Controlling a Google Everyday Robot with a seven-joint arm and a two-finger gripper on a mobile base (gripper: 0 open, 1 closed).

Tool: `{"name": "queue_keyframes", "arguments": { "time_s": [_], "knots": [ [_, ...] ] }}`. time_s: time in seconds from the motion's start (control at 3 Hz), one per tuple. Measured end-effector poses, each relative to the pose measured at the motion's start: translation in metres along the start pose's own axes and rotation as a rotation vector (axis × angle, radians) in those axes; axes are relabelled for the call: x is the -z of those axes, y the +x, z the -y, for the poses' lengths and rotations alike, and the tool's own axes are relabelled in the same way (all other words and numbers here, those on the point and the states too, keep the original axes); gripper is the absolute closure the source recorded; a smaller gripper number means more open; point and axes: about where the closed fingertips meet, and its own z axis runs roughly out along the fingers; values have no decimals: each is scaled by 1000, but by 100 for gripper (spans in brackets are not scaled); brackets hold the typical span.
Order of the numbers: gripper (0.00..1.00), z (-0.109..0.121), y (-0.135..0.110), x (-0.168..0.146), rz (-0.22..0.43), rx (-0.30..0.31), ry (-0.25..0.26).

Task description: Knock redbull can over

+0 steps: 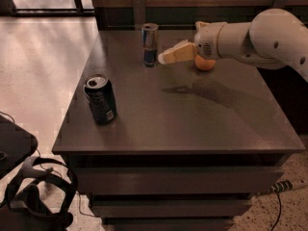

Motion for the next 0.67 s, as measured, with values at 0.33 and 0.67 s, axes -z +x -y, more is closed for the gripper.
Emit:
{"name": "queue_keyframes", "arguments": {
  "time_s": [0.33,0.67],
  "knots": [
    [0,-1,-2,-31,37,-20,-15],
    [0,-2,-4,-54,63,-32,-25]
  ]
}}
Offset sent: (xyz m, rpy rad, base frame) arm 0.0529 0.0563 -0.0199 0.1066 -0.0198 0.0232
